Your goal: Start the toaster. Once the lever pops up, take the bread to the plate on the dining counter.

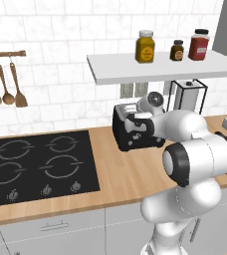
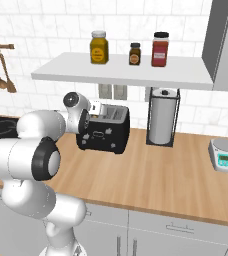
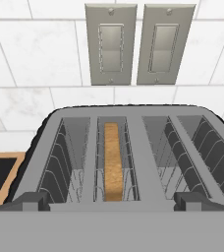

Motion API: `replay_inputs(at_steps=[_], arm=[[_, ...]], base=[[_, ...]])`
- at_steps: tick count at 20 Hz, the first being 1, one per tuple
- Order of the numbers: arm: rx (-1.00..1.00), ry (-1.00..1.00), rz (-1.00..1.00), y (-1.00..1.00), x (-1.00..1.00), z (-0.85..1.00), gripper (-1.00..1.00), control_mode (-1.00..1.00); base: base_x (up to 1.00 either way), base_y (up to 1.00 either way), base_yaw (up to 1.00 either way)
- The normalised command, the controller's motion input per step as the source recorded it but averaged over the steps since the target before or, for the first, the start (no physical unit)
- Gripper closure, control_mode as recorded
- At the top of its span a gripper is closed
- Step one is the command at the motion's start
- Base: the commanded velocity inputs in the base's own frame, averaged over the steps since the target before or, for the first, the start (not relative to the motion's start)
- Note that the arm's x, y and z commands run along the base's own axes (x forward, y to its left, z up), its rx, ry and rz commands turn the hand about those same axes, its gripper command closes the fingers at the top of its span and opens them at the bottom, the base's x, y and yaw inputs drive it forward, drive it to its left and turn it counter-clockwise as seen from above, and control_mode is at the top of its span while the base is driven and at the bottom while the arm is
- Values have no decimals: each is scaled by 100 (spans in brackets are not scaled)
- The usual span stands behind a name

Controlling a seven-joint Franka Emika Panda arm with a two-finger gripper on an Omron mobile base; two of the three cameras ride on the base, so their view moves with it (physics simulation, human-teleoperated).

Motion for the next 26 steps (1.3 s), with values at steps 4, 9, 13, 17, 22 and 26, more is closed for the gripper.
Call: replay_inputs(at_steps=[4,9,13,17,22,26], arm=[[0,0,0,0,0,0,-100,-100],[0,0,0,0,0,0,-100,-100],[0,0,0,0,0,0,-100,-100],[0,0,0,0,0,0,-100,-100],[0,0,0,0,0,0,-100,-100],[0,0,0,0,0,0,-100,-100]], base=[[0,0,0],[0,0,0],[0,0,0],[0,0,0],[0,0,0],[0,0,0]])
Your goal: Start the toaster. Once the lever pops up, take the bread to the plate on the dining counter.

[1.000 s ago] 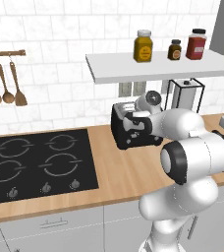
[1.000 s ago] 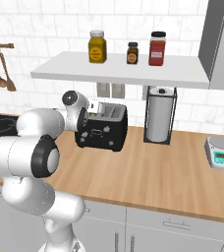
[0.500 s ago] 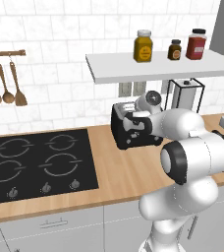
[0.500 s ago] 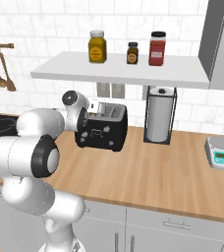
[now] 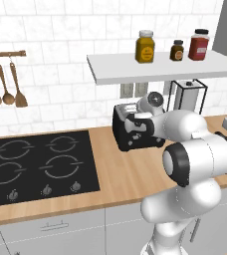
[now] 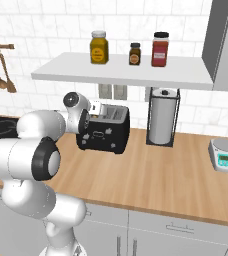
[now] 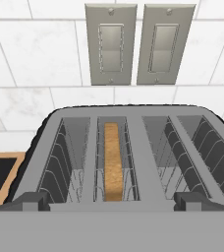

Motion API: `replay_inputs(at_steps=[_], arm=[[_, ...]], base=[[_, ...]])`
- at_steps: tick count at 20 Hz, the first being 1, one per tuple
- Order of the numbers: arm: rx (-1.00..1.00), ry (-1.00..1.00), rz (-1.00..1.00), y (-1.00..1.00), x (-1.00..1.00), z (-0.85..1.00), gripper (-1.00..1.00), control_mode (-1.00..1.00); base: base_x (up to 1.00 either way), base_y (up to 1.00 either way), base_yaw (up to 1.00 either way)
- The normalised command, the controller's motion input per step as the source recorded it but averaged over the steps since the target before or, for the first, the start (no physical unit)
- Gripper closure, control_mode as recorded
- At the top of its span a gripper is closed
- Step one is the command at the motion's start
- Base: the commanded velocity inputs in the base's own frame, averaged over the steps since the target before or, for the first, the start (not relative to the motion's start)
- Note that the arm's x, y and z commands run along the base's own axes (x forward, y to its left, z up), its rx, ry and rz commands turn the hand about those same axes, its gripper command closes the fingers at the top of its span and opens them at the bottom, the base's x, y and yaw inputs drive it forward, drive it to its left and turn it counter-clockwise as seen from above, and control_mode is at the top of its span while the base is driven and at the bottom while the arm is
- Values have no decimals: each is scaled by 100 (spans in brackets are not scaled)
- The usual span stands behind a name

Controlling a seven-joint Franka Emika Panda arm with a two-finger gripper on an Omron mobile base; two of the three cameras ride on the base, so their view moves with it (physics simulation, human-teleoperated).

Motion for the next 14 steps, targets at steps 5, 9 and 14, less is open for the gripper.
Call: replay_inputs(at_steps=[5,9,14], arm=[[0,0,0,0,0,0,-100,-100],[0,0,0,0,0,0,-100,-100],[0,0,0,0,0,0,-100,-100]], base=[[0,0,0],[0,0,0],[0,0,0]])
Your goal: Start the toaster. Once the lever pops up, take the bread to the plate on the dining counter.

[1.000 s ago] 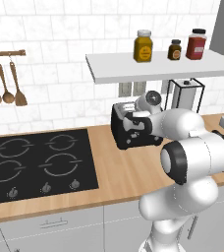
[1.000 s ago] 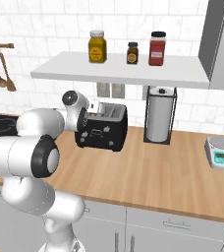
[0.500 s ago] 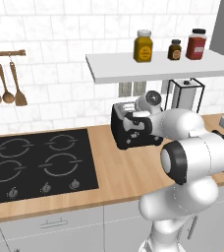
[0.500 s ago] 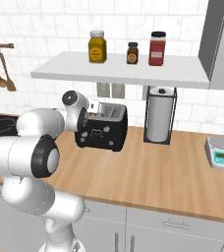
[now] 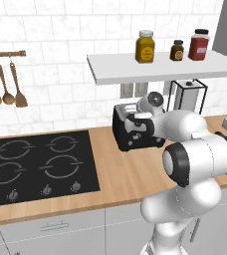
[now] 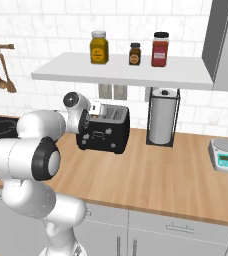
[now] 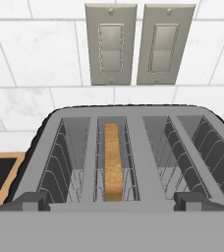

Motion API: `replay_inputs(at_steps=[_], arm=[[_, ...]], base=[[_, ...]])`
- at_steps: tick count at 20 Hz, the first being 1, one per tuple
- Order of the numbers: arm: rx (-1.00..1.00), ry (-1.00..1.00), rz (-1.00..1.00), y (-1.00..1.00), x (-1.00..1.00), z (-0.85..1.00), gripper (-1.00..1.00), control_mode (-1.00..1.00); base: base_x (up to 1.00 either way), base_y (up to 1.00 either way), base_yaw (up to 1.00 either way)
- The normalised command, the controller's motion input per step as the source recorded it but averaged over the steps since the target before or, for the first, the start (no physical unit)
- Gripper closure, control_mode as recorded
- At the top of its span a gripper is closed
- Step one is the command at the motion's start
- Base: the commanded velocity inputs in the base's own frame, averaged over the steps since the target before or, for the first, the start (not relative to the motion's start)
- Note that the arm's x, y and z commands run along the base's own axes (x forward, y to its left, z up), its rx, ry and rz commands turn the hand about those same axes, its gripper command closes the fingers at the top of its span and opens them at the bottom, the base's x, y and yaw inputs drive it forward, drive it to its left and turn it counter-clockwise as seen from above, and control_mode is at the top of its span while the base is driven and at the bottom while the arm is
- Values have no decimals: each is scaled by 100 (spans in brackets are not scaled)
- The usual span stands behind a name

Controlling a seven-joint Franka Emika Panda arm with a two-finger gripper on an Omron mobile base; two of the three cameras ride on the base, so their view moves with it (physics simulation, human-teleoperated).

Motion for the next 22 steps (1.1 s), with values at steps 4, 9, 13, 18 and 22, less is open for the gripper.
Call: replay_inputs(at_steps=[4,9,13,18,22], arm=[[0,0,0,0,0,0,-100,-100],[0,0,0,0,0,0,-100,-100],[0,0,0,0,0,0,-100,-100],[0,0,0,0,0,0,-100,-100],[0,0,0,0,0,0,-100,-100]], base=[[0,0,0],[0,0,0],[0,0,0],[0,0,0],[0,0,0]])
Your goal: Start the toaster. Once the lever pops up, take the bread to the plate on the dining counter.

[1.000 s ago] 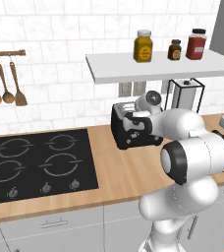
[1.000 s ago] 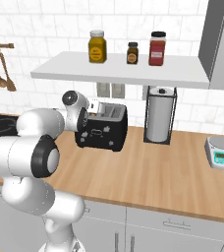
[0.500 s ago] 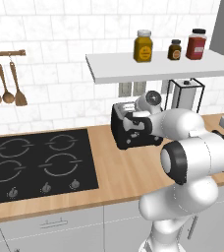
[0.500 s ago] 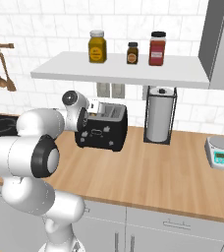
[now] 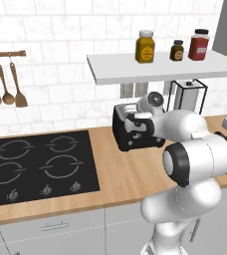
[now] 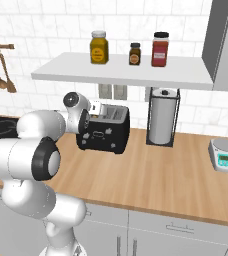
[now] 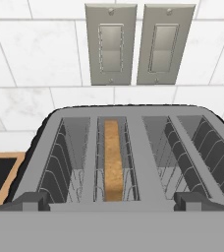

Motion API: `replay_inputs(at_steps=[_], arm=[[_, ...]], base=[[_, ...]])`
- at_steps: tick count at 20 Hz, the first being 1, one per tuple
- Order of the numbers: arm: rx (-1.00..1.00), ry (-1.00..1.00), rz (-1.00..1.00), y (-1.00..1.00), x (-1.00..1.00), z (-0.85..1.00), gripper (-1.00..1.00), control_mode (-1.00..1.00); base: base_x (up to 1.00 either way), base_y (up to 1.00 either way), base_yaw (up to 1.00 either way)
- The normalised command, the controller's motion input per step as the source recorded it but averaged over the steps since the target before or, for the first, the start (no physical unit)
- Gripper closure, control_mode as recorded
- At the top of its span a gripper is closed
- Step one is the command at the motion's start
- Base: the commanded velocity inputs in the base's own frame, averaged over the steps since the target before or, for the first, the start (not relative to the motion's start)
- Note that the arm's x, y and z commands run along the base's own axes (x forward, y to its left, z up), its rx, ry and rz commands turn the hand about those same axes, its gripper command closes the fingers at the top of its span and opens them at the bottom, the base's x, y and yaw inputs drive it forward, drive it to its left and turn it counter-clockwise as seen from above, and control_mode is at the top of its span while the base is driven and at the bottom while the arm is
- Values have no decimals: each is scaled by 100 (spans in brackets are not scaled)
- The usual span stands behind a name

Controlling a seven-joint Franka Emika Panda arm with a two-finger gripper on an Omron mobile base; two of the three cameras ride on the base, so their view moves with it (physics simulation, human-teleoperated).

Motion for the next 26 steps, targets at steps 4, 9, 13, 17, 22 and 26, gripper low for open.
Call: replay_inputs(at_steps=[4,9,13,17,22,26], arm=[[0,0,0,0,0,0,-100,-100],[0,0,0,0,0,0,-100,-100],[0,0,0,0,0,0,-100,-100],[0,0,0,0,0,0,-100,-100],[0,0,0,0,0,0,-100,-100],[0,0,0,0,0,0,-100,-100]], base=[[0,0,0],[0,0,0],[0,0,0],[0,0,0],[0,0,0],[0,0,0]])
